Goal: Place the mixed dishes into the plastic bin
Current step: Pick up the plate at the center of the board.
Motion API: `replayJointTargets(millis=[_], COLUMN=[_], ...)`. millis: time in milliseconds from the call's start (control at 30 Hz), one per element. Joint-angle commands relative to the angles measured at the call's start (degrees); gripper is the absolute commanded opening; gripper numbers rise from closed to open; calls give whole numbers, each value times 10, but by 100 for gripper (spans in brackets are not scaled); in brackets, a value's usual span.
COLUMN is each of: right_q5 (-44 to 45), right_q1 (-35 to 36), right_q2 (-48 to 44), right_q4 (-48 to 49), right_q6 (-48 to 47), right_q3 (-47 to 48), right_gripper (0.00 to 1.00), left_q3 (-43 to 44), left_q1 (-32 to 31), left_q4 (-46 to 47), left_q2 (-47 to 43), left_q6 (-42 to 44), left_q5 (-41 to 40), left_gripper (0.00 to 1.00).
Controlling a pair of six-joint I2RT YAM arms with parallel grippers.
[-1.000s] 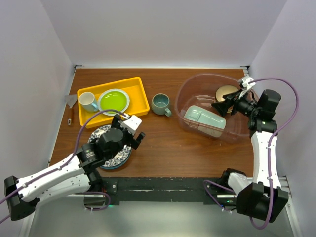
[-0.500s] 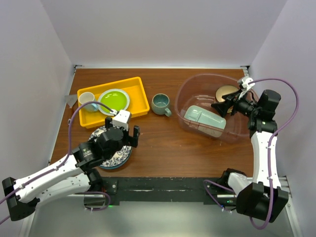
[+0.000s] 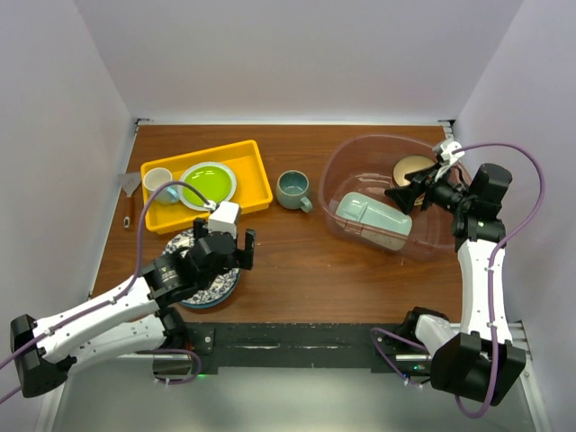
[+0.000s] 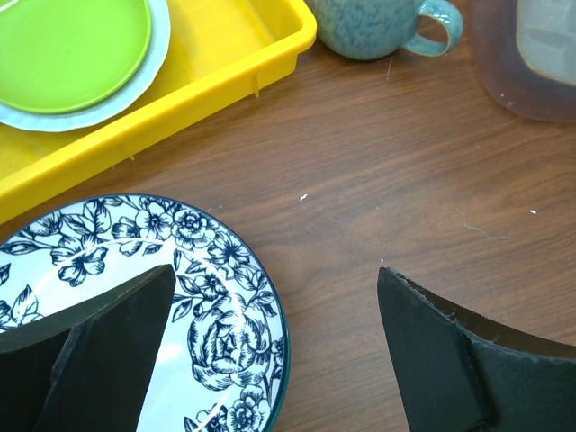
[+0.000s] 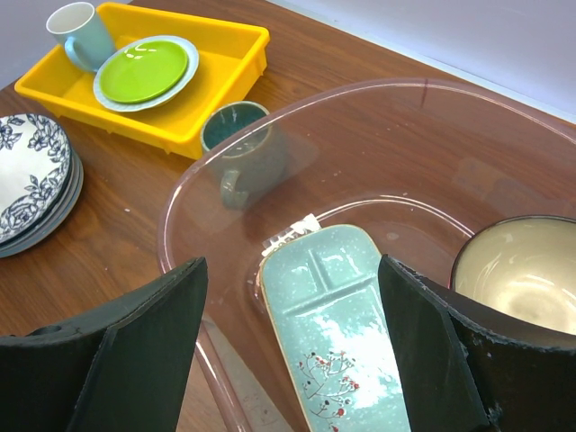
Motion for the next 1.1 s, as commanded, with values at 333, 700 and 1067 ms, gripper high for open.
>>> replayJointTargets(millis=[333, 700, 1067], right_q5=[-19, -19, -18], right_q1=[-1, -1, -1], right_q2=[-9, -9, -8], right_q4=[-5, -5, -5], right_q6=[-7, -7, -8], right_q3=[13, 12, 13], right_gripper=[81, 81, 81], left_q3=[22, 56, 58], left_q1=[4, 3, 3], left_q4=[-16, -73, -93], left_q2=[39, 124, 162], left_q6=[-52, -100, -149], left_q5=[-31, -65, -89], left_gripper=[100, 100, 100])
